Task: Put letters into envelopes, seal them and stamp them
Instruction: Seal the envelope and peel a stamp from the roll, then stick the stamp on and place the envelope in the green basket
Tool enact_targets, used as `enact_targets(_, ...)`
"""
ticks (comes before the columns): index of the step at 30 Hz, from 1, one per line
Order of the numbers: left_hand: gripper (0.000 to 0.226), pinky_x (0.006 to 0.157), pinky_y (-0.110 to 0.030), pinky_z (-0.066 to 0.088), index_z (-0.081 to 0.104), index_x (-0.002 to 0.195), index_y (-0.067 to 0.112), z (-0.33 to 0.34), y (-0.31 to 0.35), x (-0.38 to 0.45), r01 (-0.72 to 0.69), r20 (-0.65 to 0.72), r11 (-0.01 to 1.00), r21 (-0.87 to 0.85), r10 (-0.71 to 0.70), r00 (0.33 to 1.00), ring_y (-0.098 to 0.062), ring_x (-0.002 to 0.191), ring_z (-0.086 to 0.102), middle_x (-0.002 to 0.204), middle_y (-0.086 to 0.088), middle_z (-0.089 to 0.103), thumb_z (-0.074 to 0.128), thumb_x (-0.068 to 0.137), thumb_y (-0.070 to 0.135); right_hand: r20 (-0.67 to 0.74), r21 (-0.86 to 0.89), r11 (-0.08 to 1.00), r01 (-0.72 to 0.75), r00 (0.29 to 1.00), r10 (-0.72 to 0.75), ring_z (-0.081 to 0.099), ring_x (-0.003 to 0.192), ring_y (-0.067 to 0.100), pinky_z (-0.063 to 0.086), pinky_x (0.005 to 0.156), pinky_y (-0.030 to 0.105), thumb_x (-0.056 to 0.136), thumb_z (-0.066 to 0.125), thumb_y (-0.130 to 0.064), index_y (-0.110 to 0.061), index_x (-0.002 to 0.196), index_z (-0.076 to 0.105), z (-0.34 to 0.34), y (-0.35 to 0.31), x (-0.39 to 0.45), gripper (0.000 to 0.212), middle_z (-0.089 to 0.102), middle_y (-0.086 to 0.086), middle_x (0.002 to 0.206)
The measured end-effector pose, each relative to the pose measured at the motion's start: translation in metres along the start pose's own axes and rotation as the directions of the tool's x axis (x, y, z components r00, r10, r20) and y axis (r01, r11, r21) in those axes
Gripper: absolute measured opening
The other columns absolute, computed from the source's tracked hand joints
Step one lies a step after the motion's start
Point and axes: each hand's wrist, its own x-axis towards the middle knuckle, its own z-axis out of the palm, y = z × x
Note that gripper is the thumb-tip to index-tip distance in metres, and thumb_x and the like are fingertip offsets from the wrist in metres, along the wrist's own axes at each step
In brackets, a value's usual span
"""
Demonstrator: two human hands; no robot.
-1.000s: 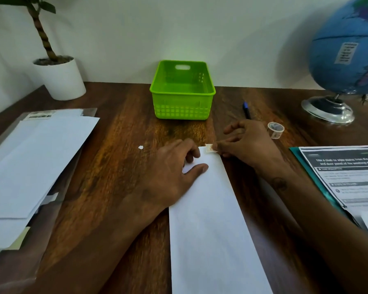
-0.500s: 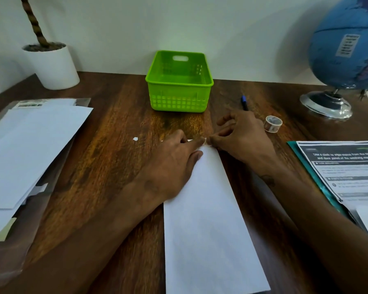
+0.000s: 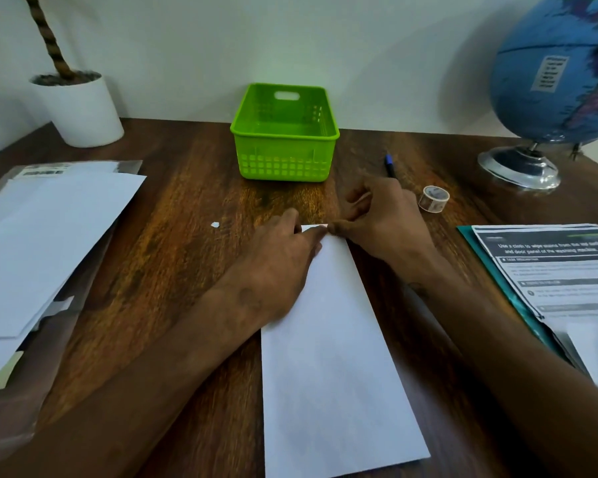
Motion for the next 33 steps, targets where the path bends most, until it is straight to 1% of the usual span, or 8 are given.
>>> enact_targets(4, 0.042, 0.085, -0.036, 0.045, 0.047, 0.148, 0.026, 0.004, -0.002, 0.004, 0.004, 0.009, 1.000, 0.014, -0.004, 1.000, -0.022, 0.104, 0.048, 0.117, -0.006, 0.045, 0.040, 0.107, 0.032, 0.040, 0.024, 0.994, -0.104, 0.994, 0.103, 0.061, 0.066, 0.001, 0.041, 0.050, 0.005, 0.069, 0.097, -0.032, -0.014, 0.093, 0.071, -0.004, 0.008, 0.002, 0.039, 0.068, -0.006, 0.077)
enact_targets(8, 0.042, 0.093, -0.035, 0.044, 0.046, 0.147, 0.022, 0.008, -0.004, 0.005, 0.027, -0.019, 1.000, 0.005, -0.027, 0.999, -0.020, 0.108, 0.047, 0.123, -0.004, 0.045, 0.041, 0.107, 0.033, 0.082, 0.083, 0.990, -0.115, 0.991, 0.108, 0.070, 0.073, 0.007, 0.057, 0.066, 0.020, 0.082, 0.088, -0.022, -0.014, 0.097, 0.075, -0.002, 0.011, -0.004, 0.022, 0.075, 0.000, 0.086)
enact_targets(13, 0.049, 0.095, -0.036, 0.042, 0.035, 0.152, 0.013, 0.018, -0.012, 0.008, -0.045, -0.007, 0.996, 0.072, 0.046, 0.999, -0.025, 0.112, 0.046, 0.140, -0.006, 0.047, 0.023, 0.106, 0.020, 0.075, 0.001, 0.998, 0.061, 0.995, -0.061, 0.070, 0.086, 0.008, 0.058, 0.083, 0.027, 0.096, 0.063, -0.005, -0.019, 0.104, 0.079, -0.008, 0.009, -0.021, 0.023, 0.074, -0.010, 0.097)
enact_targets(19, 0.042, 0.086, -0.039, 0.046, 0.049, 0.142, 0.019, 0.011, -0.007, 0.009, 0.018, -0.010, 1.000, 0.011, -0.018, 1.000, -0.028, 0.103, 0.053, 0.117, -0.010, 0.049, 0.043, 0.100, 0.016, 0.171, -0.341, 0.904, 0.258, 0.963, -0.211, 0.052, 0.111, 0.032, 0.041, 0.095, 0.038, 0.102, 0.049, -0.008, -0.014, 0.126, 0.074, 0.000, 0.003, -0.043, 0.036, 0.060, 0.013, 0.120)
enact_targets(23, 0.033, 0.095, -0.039, 0.034, 0.058, 0.131, 0.019, 0.000, -0.005, -0.003, 0.072, -0.129, 0.992, 0.107, -0.058, 0.990, -0.026, 0.108, 0.056, 0.120, -0.007, 0.057, 0.043, 0.103, 0.030, 0.076, -0.245, 0.963, 0.114, 0.992, -0.098, 0.058, 0.090, 0.022, 0.039, 0.081, 0.032, 0.100, 0.047, -0.007, -0.003, 0.093, 0.071, -0.016, -0.009, -0.057, 0.026, 0.067, 0.014, 0.100)
enact_targets(28, 0.049, 0.091, -0.044, 0.043, 0.070, 0.105, 0.014, -0.022, -0.018, -0.016, 0.329, -0.250, 0.938, 0.112, -0.293, 0.923, -0.033, 0.111, 0.056, 0.114, -0.017, 0.063, 0.034, 0.103, 0.048, 0.097, -0.182, 0.980, -0.085, 0.990, 0.104, 0.053, 0.053, 0.006, 0.033, 0.048, 0.016, 0.093, 0.061, -0.066, -0.016, 0.062, 0.057, -0.046, -0.040, -0.124, 0.059, 0.058, -0.002, 0.059)
enact_targets(30, 0.054, 0.091, -0.044, 0.045, 0.071, 0.099, 0.010, -0.029, -0.022, -0.022, 0.388, -0.194, 0.917, 0.092, -0.365, 0.910, -0.036, 0.113, 0.056, 0.115, -0.021, 0.064, 0.036, 0.102, 0.050, 0.171, -0.345, 0.928, -0.144, 0.962, 0.213, 0.062, 0.081, 0.012, 0.050, 0.068, 0.029, 0.067, 0.054, -0.096, -0.022, 0.073, 0.062, -0.052, -0.055, -0.160, 0.075, 0.068, -0.002, 0.087)
enact_targets(33, 0.050, 0.092, -0.044, 0.045, 0.071, 0.098, 0.006, -0.037, -0.020, -0.037, 0.397, -0.137, 0.918, 0.002, -0.393, 0.909, -0.039, 0.113, 0.057, 0.113, -0.025, 0.066, 0.041, 0.102, 0.046, 0.223, -0.489, 0.850, -0.198, 0.913, 0.341, 0.050, 0.127, 0.023, 0.053, 0.101, 0.046, 0.040, 0.049, -0.109, -0.032, 0.127, 0.062, -0.054, -0.073, -0.206, 0.116, 0.052, 0.000, 0.139)
